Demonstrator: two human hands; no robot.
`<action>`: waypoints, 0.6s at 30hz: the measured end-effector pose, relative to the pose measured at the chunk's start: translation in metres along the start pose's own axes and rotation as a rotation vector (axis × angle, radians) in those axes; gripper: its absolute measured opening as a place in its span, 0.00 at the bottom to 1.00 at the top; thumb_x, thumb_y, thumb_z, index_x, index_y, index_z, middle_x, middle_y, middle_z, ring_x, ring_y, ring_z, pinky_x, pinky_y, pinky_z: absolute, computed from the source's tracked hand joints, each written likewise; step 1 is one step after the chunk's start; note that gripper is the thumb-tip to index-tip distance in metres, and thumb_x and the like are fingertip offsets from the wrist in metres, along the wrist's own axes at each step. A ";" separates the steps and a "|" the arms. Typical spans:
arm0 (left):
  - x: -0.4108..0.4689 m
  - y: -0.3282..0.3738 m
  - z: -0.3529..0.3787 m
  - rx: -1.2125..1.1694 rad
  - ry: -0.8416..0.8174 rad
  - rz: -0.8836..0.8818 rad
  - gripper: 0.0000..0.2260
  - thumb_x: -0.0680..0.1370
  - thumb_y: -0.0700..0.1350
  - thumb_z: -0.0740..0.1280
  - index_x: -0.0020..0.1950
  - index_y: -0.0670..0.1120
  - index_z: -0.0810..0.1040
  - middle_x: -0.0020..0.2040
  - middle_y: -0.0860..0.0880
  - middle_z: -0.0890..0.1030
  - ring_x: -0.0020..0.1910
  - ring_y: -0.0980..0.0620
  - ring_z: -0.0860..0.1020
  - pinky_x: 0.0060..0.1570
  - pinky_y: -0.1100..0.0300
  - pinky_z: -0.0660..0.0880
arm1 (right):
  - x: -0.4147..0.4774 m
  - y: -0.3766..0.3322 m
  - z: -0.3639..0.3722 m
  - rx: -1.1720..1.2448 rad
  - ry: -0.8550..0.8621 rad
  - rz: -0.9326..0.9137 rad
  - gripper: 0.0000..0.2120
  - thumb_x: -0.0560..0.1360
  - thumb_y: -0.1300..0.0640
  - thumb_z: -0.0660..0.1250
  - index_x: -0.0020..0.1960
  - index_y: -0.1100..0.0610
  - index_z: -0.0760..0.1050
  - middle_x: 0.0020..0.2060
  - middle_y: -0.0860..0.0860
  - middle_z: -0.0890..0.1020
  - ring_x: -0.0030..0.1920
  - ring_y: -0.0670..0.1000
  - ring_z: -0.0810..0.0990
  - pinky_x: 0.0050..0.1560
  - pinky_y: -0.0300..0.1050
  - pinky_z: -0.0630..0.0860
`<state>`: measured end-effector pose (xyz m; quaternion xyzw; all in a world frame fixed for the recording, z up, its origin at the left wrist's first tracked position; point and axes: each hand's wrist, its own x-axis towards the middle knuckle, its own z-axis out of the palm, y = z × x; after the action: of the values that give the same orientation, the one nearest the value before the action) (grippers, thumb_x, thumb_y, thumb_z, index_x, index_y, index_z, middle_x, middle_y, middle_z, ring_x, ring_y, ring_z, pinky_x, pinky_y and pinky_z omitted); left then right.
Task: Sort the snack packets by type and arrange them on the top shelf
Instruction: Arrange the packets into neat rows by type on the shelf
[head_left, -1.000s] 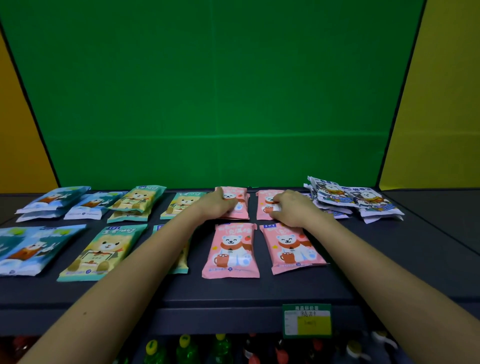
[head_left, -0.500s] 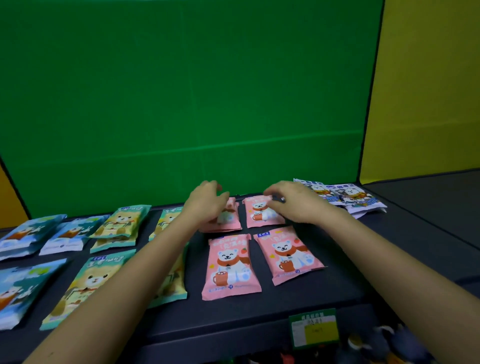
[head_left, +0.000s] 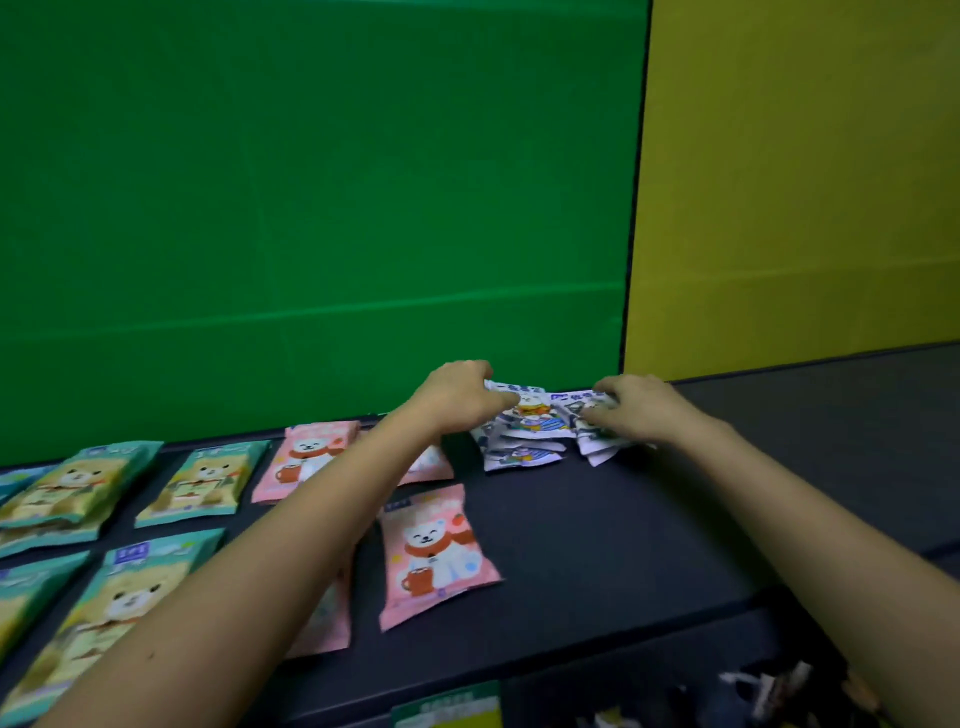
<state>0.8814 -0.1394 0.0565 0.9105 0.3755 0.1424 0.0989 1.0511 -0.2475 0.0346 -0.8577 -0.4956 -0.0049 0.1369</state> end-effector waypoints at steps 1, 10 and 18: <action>0.006 0.010 0.004 0.037 -0.004 0.000 0.26 0.77 0.57 0.61 0.67 0.39 0.70 0.67 0.39 0.73 0.65 0.41 0.71 0.60 0.54 0.69 | 0.004 0.002 0.002 -0.012 -0.016 -0.003 0.25 0.75 0.41 0.61 0.63 0.58 0.74 0.62 0.58 0.76 0.60 0.58 0.74 0.56 0.49 0.72; 0.032 0.065 0.044 0.315 -0.021 -0.327 0.31 0.70 0.65 0.63 0.63 0.44 0.73 0.64 0.42 0.72 0.64 0.44 0.68 0.56 0.53 0.70 | 0.020 0.003 0.009 -0.123 -0.080 -0.032 0.27 0.70 0.38 0.63 0.60 0.58 0.70 0.59 0.56 0.75 0.59 0.58 0.74 0.49 0.47 0.69; 0.032 0.077 0.047 0.288 0.032 -0.384 0.28 0.70 0.63 0.66 0.58 0.42 0.77 0.59 0.43 0.77 0.58 0.44 0.75 0.50 0.55 0.74 | 0.020 0.014 0.015 -0.044 -0.033 -0.049 0.34 0.71 0.38 0.63 0.68 0.59 0.62 0.65 0.59 0.71 0.65 0.61 0.69 0.57 0.50 0.70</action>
<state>0.9692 -0.1737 0.0400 0.8247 0.5597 0.0804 -0.0129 1.0717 -0.2332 0.0199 -0.8481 -0.5184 -0.0049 0.1095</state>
